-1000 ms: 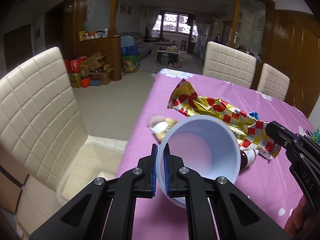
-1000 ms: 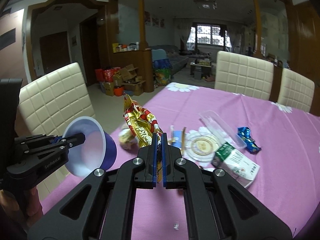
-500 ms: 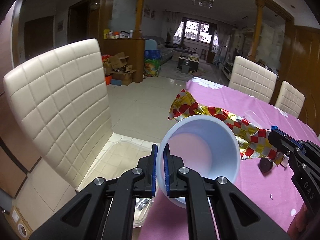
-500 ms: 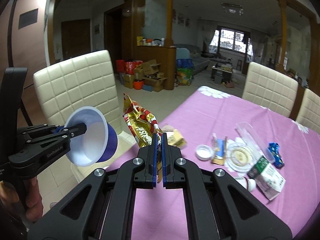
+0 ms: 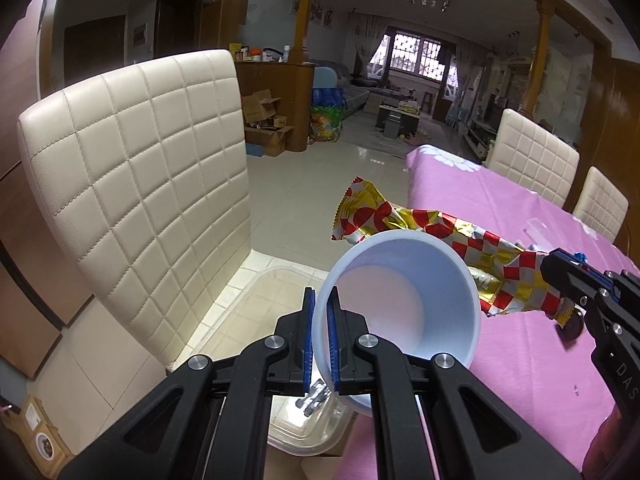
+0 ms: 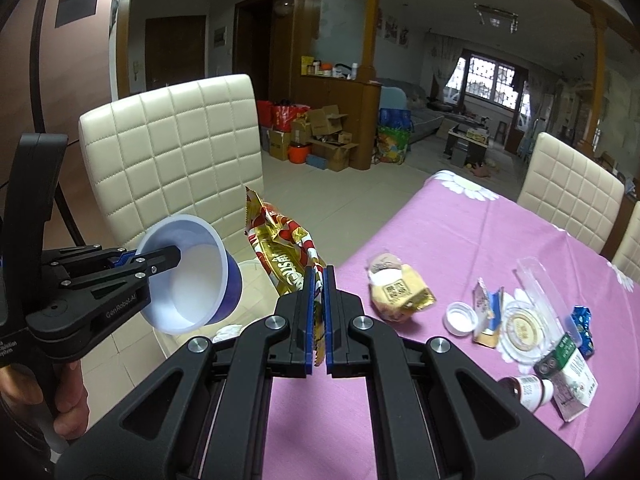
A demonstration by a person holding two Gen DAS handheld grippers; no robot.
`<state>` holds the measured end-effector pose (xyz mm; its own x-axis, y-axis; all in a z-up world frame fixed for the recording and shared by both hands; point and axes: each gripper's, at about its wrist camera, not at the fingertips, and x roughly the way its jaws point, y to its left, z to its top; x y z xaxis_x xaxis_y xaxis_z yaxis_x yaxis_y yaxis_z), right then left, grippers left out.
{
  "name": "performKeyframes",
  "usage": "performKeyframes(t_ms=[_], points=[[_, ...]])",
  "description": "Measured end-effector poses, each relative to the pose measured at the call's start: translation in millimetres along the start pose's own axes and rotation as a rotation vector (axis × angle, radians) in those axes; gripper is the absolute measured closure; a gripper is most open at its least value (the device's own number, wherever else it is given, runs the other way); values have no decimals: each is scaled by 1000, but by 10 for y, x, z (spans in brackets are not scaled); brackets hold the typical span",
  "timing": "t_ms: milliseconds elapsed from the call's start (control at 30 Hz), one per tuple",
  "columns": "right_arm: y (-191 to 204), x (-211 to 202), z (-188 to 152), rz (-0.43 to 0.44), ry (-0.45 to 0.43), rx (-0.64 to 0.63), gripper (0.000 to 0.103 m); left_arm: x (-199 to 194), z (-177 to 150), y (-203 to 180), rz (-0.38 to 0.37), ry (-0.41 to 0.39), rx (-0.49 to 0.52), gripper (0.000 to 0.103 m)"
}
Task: Collect trash
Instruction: 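Carry the cup and wrapper to the clear bin and release both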
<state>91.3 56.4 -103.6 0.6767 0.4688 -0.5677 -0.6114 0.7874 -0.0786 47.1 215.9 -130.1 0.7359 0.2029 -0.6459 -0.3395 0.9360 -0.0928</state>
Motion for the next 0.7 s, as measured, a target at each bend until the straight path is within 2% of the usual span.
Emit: performKeyframes(t_ms=[500, 700], points=[[145, 368, 48, 22, 65, -23, 96, 261, -26, 198, 48, 61, -29, 96], [173, 464, 74, 26, 71, -38, 96, 328, -7, 212, 58, 62, -29, 96]])
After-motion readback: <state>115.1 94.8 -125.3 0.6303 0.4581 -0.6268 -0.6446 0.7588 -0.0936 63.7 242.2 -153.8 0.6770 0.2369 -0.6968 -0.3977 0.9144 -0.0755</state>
